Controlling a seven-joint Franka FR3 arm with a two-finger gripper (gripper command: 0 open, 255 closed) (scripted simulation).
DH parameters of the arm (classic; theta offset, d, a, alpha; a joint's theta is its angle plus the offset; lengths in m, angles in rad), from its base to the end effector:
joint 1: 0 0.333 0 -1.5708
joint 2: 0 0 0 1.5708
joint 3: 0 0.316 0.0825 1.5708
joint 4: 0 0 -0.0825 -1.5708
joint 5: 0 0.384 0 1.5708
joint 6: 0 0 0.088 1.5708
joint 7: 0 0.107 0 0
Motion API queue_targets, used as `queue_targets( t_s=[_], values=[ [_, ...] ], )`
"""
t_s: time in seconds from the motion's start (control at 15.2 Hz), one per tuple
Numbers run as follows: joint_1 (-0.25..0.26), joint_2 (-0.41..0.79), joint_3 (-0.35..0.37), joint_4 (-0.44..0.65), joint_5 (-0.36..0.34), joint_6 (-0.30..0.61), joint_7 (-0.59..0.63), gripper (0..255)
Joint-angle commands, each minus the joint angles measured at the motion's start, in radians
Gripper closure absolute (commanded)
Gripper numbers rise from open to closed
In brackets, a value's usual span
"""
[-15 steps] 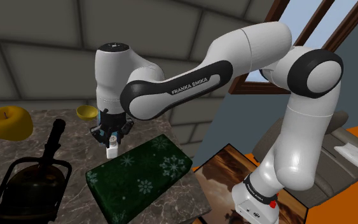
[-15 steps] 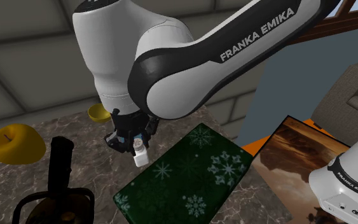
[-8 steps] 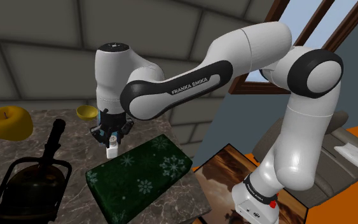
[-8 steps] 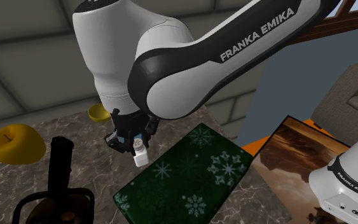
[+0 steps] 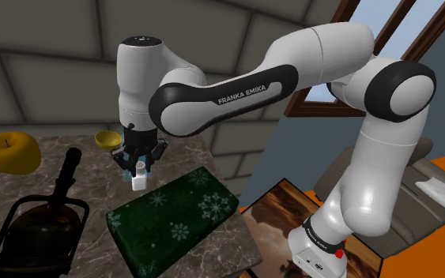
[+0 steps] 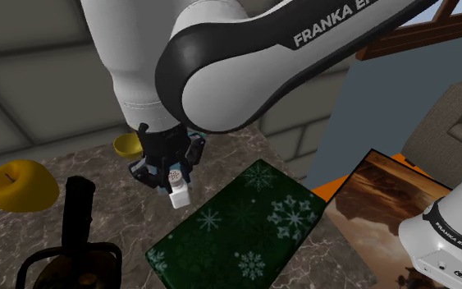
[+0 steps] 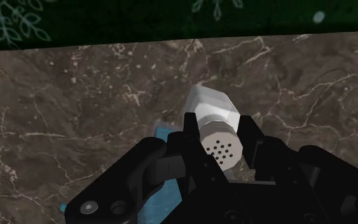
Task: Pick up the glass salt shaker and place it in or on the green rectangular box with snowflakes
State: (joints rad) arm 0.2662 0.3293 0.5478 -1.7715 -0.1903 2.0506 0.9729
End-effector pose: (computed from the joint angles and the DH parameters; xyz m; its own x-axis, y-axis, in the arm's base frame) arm 0.4616 0.4350 0.3981 0.9955 -0.0948 0.0012 -0.0948 -0.9955 -0.0025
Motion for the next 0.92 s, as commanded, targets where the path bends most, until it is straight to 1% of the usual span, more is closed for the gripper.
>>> queue_targets(
  t_s=[0.0, 0.86],
  values=[
    [-0.003, -0.010, 0.002, 0.016, 0.007, -0.024, -0.006, 255],
    [-0.005, -0.053, 0.015, 0.139, 0.038, -0.183, -0.027, 255]
  ],
)
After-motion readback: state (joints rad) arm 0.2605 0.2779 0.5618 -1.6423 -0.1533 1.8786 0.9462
